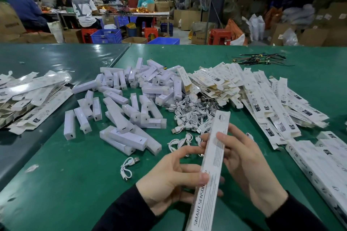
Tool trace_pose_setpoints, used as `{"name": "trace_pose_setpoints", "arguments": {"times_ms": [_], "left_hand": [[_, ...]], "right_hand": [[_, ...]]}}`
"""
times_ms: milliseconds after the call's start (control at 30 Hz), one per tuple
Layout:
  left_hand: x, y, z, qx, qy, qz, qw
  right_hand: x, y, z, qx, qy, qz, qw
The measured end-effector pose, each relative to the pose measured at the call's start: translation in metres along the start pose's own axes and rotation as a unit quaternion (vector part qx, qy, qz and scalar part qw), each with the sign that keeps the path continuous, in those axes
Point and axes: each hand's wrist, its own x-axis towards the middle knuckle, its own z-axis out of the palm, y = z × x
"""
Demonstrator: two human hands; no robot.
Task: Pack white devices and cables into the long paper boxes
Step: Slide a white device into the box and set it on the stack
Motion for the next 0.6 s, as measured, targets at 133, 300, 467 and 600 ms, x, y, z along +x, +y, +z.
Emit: {"name": "trace_pose_setpoints", "arguments": {"times_ms": [133,300,467,600], "left_hand": [[0.000,-0.001,-0.001,-0.001,0.004,0.000,1.000],[0.004,-0.003,-0.004,0.077,0.091,0.037,0.992],[0.004,-0.001,-0.001,0.023,0.083,0.039,0.995],[0.003,0.003,-0.005,-0.051,0.041,0.017,0.998]], "right_hand": [[0.003,0.000,-0.002,0.013,-0.012,-0.006,1.000],[0.007,0.010,-0.007,-0.051,0.023,0.005,0.998],[0.008,0.008,-0.007,-0.007,-0.037,0.045,0.998],[0.007,0.010,-0.005,0.009,-0.081,0.059,0.995]]}}
